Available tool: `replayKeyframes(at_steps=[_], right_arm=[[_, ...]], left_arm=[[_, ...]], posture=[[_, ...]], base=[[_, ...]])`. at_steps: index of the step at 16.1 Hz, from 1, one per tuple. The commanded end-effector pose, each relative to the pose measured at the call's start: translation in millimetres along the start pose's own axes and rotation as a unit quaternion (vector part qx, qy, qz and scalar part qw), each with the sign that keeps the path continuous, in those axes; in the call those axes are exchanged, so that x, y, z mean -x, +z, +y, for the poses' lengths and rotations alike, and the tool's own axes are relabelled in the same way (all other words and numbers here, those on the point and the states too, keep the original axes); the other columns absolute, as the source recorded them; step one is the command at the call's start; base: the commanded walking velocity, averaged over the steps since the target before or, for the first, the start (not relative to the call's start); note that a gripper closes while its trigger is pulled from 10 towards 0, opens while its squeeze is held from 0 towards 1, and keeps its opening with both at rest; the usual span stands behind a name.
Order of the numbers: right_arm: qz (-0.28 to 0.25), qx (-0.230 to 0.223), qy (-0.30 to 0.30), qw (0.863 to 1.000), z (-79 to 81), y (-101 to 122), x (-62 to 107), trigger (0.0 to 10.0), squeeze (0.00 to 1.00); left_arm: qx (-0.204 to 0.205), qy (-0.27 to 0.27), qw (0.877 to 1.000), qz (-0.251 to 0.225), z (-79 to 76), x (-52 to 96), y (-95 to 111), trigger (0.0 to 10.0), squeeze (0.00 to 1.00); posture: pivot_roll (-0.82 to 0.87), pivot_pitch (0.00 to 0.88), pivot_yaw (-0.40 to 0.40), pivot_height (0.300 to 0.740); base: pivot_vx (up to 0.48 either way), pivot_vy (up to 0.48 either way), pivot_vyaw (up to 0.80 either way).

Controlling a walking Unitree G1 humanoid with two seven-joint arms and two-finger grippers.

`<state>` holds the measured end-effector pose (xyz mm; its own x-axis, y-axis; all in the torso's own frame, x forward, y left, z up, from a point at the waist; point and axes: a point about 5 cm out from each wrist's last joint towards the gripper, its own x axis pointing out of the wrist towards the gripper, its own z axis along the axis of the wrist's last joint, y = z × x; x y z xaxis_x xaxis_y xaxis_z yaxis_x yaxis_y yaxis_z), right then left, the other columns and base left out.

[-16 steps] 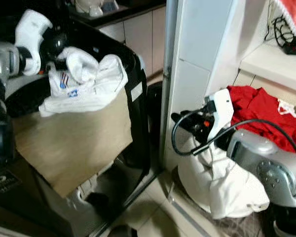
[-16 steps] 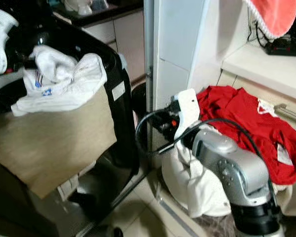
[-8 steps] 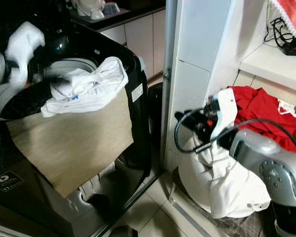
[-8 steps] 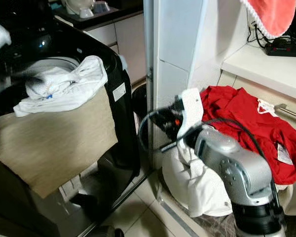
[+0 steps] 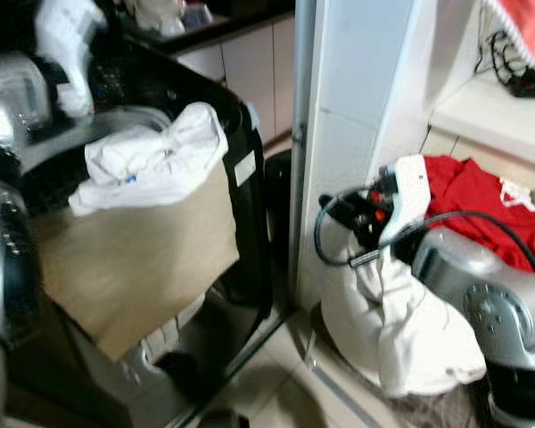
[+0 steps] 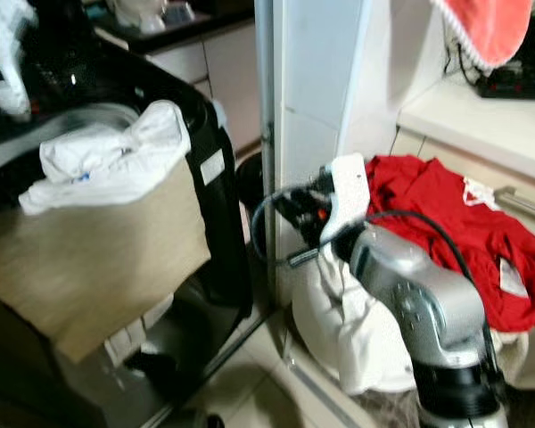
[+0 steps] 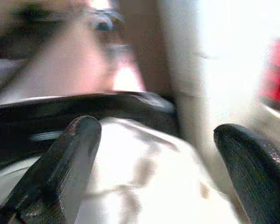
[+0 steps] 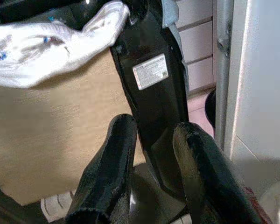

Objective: Clothes washing

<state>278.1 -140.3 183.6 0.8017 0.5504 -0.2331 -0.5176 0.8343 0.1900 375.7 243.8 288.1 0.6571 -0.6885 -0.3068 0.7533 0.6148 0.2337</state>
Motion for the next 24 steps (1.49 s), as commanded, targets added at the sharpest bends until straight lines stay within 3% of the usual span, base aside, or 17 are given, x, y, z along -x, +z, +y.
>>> replayKeyframes(at_steps=[1, 2, 4, 6, 7, 8, 13, 15, 17, 20, 21, 22, 23, 24], right_arm=[[-0.004, 0.012, 0.009, 1.0, 1.7, 2.9, 3.4, 10.0, 0.0], [-0.001, 0.016, 0.015, 1.0, 2.5, 2.2, 4.4, 10.0, 0.0], [0.029, 0.049, 0.084, 0.995, 18.5, -2.7, 9.5, 10.0, 0.0], [0.051, 0.099, 0.061, 0.992, 13.8, -9.4, 9.0, 10.0, 0.0], [0.058, 0.097, 0.044, 0.993, 8.7, -15.1, 7.7, 10.0, 0.0], [0.065, 0.104, 0.038, 0.992, 7.3, -17.9, 8.0, 10.0, 0.0], [0.07, 0.112, 0.036, 0.991, 10.3, -22.9, 6.8, 10.0, 0.0], [0.069, 0.113, 0.042, 0.99, 12.4, -23.3, 6.1, 10.0, 0.0], [0.07, 0.111, 0.046, 0.99, 13.4, -23.7, 6.3, 10.0, 0.0], [0.069, 0.108, 0.047, 0.991, 13.4, -24.2, 7.4, 10.0, 0.0], [0.069, 0.109, 0.047, 0.991, 13.3, -23.9, 7.5, 10.0, 0.0], [0.069, 0.109, 0.047, 0.991, 13.2, -23.6, 7.6, 10.0, 0.0], [0.067, 0.111, 0.046, 0.99, 12.0, -22.1, 7.4, 10.0, 0.0], [0.066, 0.111, 0.045, 0.991, 10.9, -20.9, 7.1, 10.0, 0.0]], left_arm=[[-0.01, -0.068, 0.997, 0.023, -11.9, -4.6, -4.1, 10.0, 0.0], [-0.011, -0.092, 0.995, 0.035, -18.0, -8.3, -10.1, 10.0, 0.0], [-0.078, -0.039, 0.988, 0.124, -19.5, -24.2, -42.5, 10.0, 0.0], [-0.098, 0.006, 0.986, 0.135, -20.4, -30.0, -48.5, 10.0, 0.0], [-0.112, 0.063, 0.984, 0.125, -19.2, -36.1, -49.7, 10.0, 0.0], [-0.124, 0.079, 0.981, 0.125, -18.6, -38.1, -50.3, 10.0, 0.0], [-0.219, 0.199, 0.947, 0.129, -9.9, -42.2, -54.8, 10.0, 0.0], [-0.22, 0.2, 0.944, 0.144, -9.4, -42.5, -59.9, 10.0, 0.0], [-0.15, 0.164, 0.963, 0.152, -15.2, -46.3, -72.6, 10.0, 0.0], [-0.077, 0.149, 0.974, 0.153, -20.3, -49.8, -84.6, 10.0, 0.0], [-0.071, 0.156, 0.973, 0.155, -19.5, -49.5, -85.7, 7.8, 0.0], [-0.067, 0.161, 0.972, 0.157, -18.6, -49.0, -86.2, 2.2, 0.0], [-0.056, 0.171, 0.97, 0.162, -16.2, -47.7, -86.0, 0.0, 0.0], [-0.05, 0.179, 0.968, 0.166, -14.1, -46.5, -85.0, 0.0, 0.0]], posture=[[-0.01, 0.0, 0.109, 0.74], [-0.01, 0.0, 0.109, 0.74], [-0.01, 0.0, 0.105, 0.74], [-0.02, 0.0, 0.102, 0.74], [-0.02, 0.0, 0.101, 0.74], [-0.02, 0.0, 0.1, 0.74], [-0.03, 0.0, 0.103, 0.74], [-0.03, 0.0, 0.105, 0.74], [-0.03, 0.0, 0.109, 0.74], [-0.03, 0.0, 0.109, 0.74], [-0.03, 0.0, 0.111, 0.74], [-0.03, 0.0, 0.111, 0.74], [-0.03, 0.0, 0.109, 0.74], [-0.03, 0.0, 0.108, 0.74]], base=[[0.0, 0.0, 0.0], [0.0, 0.0, 0.0], [0.0, 0.0, 0.0], [0.0, 0.0, 0.0], [0.0, 0.0, 0.0], [0.0, 0.0, 0.0], [0.0, 0.0, 0.0], [0.0, 0.0, 0.0], [0.0, 0.0, 0.0], [0.0, 0.0, 0.0], [0.0, 0.0, 0.0], [0.0, 0.0, 0.0], [0.0, 0.0, 0.0], [0.0, 0.0, 0.0]])
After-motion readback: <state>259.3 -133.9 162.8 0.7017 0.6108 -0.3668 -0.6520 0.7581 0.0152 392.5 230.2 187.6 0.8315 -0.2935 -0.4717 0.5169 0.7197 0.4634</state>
